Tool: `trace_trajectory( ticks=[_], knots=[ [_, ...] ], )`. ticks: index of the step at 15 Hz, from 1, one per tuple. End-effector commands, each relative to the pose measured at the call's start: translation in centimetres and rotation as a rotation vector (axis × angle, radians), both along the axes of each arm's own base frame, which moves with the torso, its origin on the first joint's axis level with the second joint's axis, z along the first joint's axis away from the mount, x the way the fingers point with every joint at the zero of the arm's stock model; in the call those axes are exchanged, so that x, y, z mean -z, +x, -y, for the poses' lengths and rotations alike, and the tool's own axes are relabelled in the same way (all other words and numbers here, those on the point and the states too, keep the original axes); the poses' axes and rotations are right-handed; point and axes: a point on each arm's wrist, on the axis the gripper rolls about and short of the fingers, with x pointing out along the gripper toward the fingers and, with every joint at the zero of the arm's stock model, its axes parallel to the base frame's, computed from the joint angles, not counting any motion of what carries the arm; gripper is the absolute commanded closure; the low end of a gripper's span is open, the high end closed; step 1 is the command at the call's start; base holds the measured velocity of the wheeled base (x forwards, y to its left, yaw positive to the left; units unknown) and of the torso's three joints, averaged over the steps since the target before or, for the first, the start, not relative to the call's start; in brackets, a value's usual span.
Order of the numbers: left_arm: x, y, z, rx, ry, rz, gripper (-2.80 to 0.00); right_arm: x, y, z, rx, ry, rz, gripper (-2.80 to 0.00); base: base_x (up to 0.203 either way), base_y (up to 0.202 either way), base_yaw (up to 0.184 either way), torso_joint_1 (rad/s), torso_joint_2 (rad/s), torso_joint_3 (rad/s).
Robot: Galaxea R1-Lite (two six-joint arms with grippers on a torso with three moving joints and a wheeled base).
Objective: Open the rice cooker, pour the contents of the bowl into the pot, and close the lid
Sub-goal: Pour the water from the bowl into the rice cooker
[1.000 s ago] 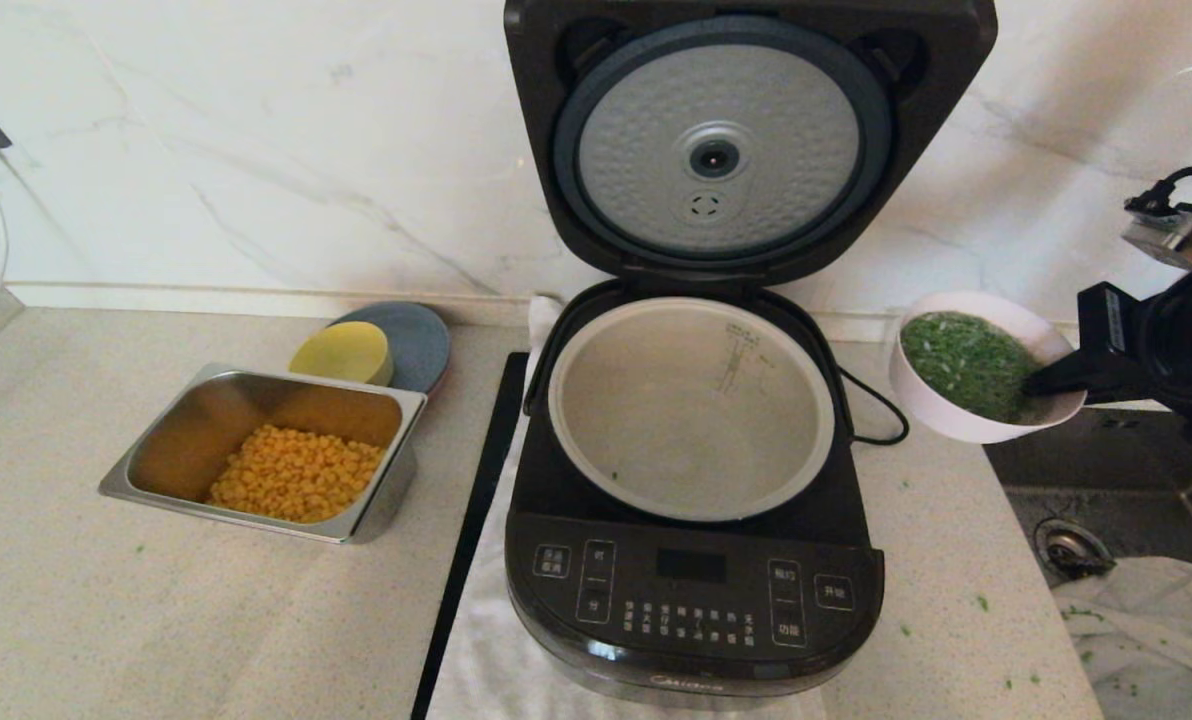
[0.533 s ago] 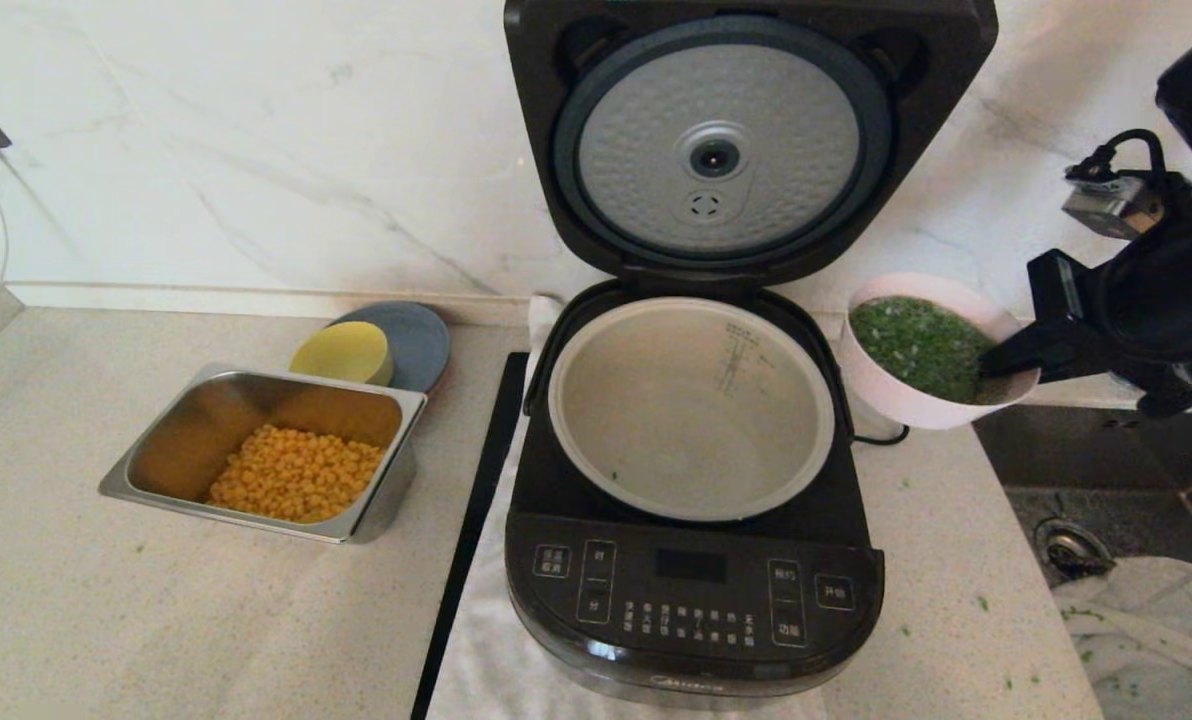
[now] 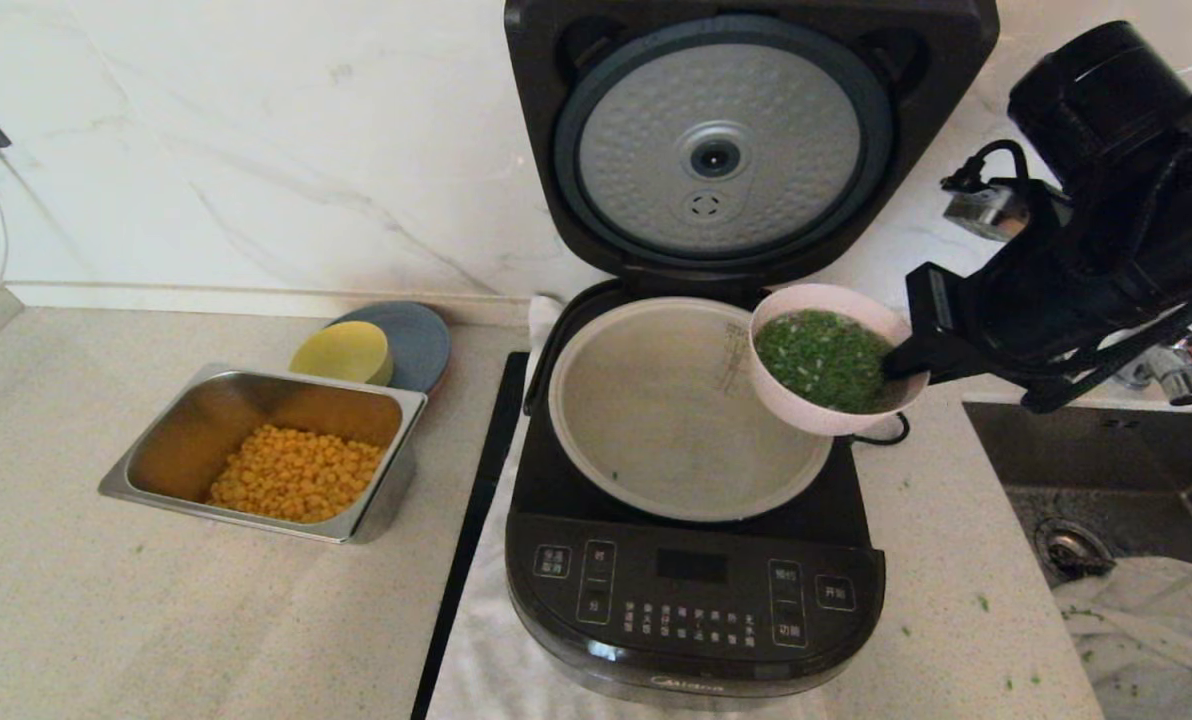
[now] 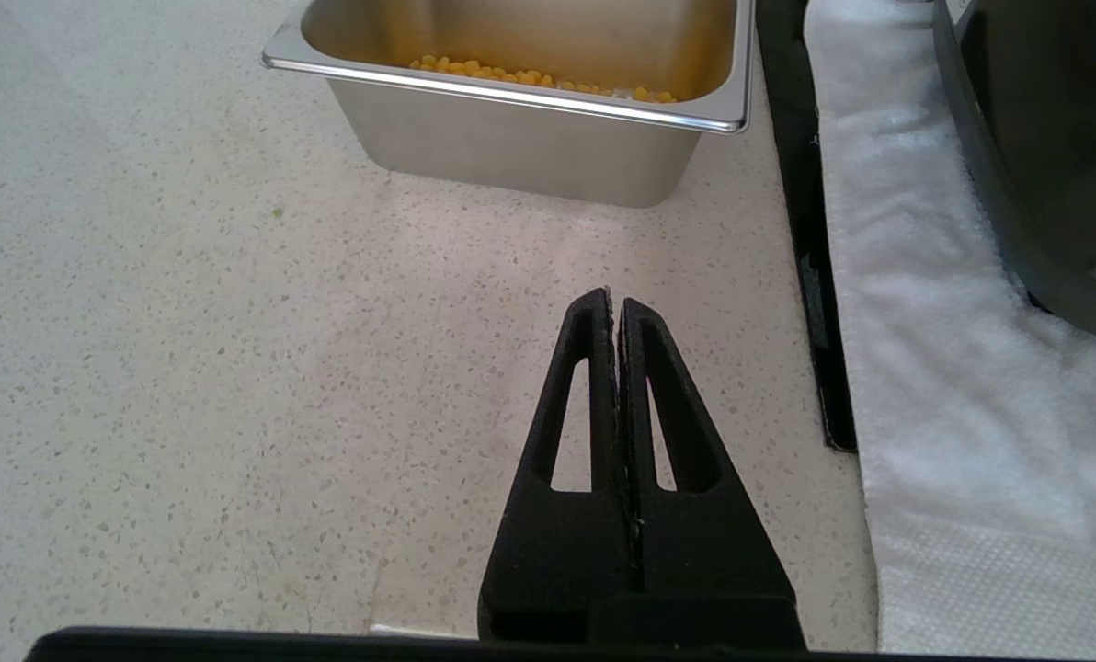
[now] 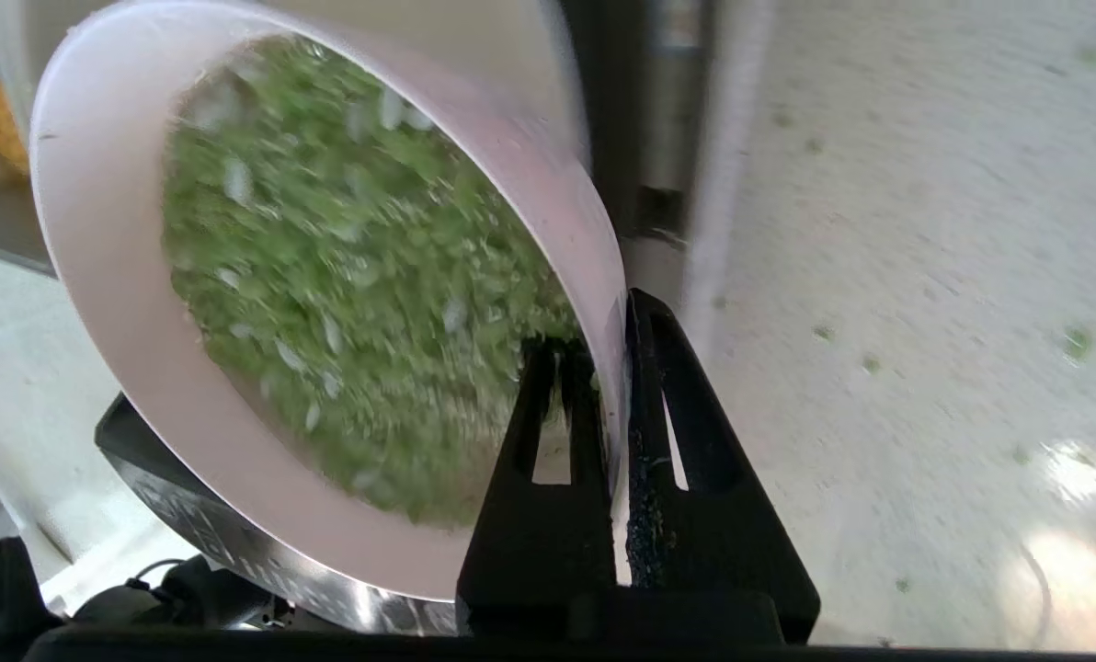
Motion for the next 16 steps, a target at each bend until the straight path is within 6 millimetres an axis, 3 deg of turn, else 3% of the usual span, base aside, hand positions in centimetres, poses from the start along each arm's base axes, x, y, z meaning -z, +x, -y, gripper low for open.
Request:
trace_trajectory(
  ticks=[1,11,16],
  knots=[
    [0.2,0.1,0.0,0.0,0.001,-0.007,0.0,0.7,0.8,-1.3,-0.018,-0.003,0.0,0.0,0.0,0.0,0.0,0.0,0.0,0.0],
    [0.2,0.1,0.0,0.0,0.001,-0.007,0.0,2.3,1.9,-5.6,-0.055,-0.003,0.02,0.0,0.0,0.0,0.0,0.0,0.0,0.0],
    [0.2,0.1,0.0,0.0,0.001,-0.007,0.0,3.2,2.7,-6.5,-0.062,-0.004,0.018,0.0,0.0,0.0,0.0,0.0,0.0,0.0]
  ],
)
